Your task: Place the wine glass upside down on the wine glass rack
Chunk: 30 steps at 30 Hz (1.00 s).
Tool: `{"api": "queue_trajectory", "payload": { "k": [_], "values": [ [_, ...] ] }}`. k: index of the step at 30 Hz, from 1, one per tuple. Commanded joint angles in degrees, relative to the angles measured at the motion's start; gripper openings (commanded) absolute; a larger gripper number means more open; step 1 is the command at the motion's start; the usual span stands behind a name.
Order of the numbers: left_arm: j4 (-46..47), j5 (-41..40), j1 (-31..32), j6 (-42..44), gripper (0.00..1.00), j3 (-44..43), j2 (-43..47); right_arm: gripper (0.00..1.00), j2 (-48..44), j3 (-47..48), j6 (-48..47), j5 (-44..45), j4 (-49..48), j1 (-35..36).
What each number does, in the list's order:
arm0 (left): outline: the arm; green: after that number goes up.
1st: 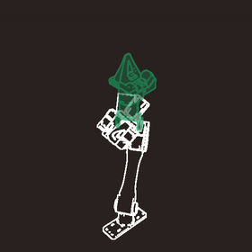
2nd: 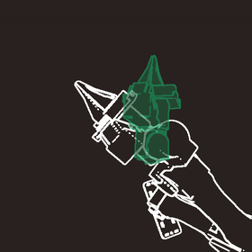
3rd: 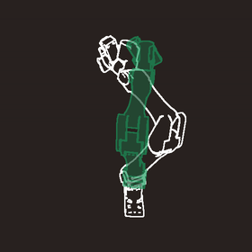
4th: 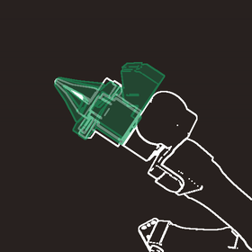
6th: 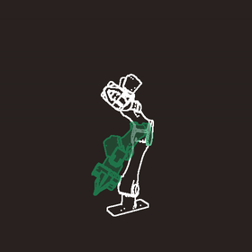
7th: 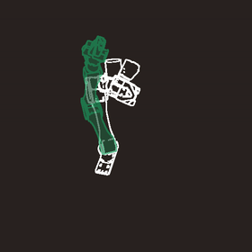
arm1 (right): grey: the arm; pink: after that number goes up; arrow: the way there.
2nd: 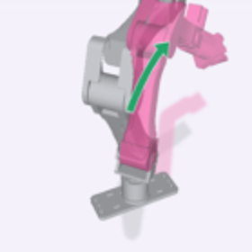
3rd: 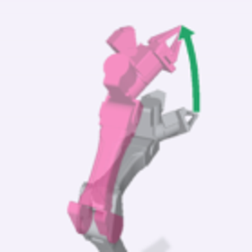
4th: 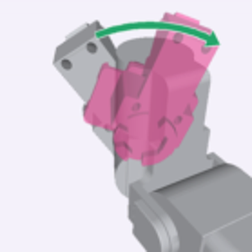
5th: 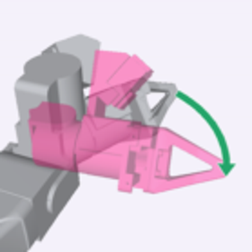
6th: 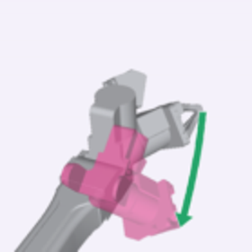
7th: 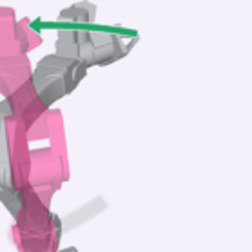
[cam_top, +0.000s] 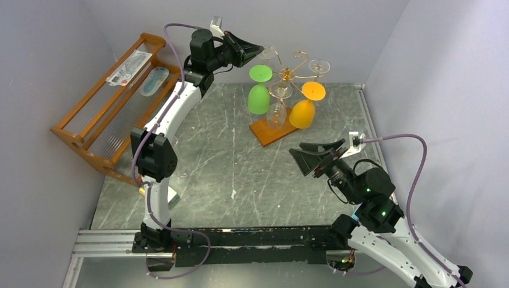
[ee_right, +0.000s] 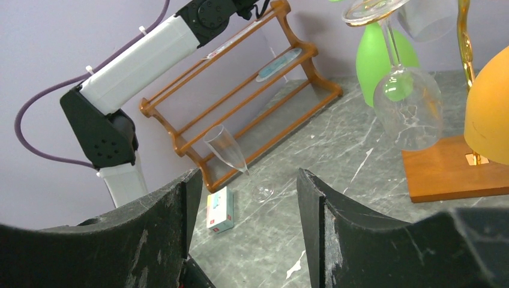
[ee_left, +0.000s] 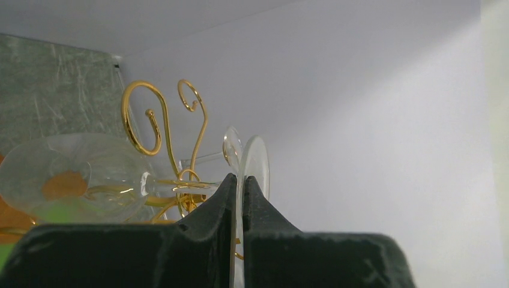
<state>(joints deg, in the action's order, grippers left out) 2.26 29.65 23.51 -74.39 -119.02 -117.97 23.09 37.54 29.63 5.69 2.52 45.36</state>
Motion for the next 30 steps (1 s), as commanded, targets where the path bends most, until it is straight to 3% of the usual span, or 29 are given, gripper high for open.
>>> {"api": "queue_trajectory", "payload": {
  "k": [1, 13, 20, 30],
  "values": [
    [2.84, 2.35, 0.40, -0.54, 0.05, -4.85, -1.89, 0.62, 0.65, 0.20, 0.16, 0.65, -0.34, 0.12],
    [5.78, 2.55, 0.93, -2.62, 0.05, -7.82, -5.59, 0.61, 3.05, 0.47, 1.07, -0.52, -2.17, 0.16],
    [12.25, 2.88, 1.10, -6.47, 0.05, -8.12, -8.08, 0.61, 2.22, -0.31, 1.41, 0.25, -1.78, 0.15],
    [10.60, -3.83, 1.28, -1.24, 0.05, -7.81, -7.48, 0.60, 2.20, 0.31, 1.44, -0.26, -2.26, 0.16]
  ]
}}
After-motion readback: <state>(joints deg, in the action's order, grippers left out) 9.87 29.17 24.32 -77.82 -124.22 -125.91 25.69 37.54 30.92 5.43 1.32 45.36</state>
